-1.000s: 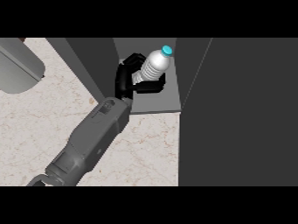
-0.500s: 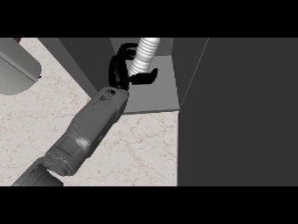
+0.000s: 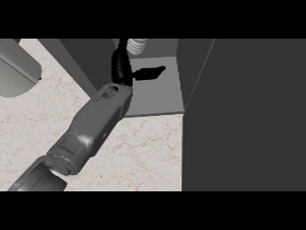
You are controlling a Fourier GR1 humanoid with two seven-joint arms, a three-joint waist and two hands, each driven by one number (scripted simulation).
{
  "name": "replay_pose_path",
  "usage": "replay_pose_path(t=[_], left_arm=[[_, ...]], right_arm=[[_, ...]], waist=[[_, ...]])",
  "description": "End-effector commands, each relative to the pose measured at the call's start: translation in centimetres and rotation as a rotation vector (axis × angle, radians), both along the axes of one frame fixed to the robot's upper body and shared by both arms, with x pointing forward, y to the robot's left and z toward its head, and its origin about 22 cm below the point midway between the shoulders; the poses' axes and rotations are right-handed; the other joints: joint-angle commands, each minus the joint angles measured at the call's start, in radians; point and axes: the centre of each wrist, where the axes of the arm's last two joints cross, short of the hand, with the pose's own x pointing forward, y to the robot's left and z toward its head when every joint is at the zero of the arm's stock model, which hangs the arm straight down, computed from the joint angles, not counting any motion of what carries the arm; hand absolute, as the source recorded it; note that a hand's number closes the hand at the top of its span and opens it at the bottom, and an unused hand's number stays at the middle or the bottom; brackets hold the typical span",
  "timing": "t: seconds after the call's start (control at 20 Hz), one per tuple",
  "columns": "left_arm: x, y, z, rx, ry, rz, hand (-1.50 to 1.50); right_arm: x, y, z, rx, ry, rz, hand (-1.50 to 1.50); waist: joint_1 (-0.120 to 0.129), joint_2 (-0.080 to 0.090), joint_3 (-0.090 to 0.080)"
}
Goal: Pick up the bottled water, place it into the cabinet and close the cabinet
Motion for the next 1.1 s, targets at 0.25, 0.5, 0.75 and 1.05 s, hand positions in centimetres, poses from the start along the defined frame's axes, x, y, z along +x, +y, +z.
replay_pose_path(t=[0.25,0.5,0.75,1.05], left_arm=[[0.1,-0.8,2.0,-0.339,-0.190,-0.257,1.50],[0.5,-1.6,3.3,-0.360,-0.192,-0.290,1.50],[-1.8,-1.4,0.6,-0.421,-0.163,-0.396,1.50],[-5.3,-2.6,-0.9,-0.618,-0.090,-0.619,-1.50]], right_arm=[[-0.4,0.7,1.8,0.068,-0.014,0.023,-1.50],[-0.1,0.9,2.4,0.044,-0.011,0.021,-1.50],[-1.0,1.7,3.8,0.044,-0.006,0.003,-1.50],[-0.3,1.4,2.3,0.038,-0.010,0.001,-1.50]], waist=[[0.006,-0.009,-0.001],[0.025,-0.019,0.001],[0.050,-0.037,0.000],[0.061,-0.038,0.000]])
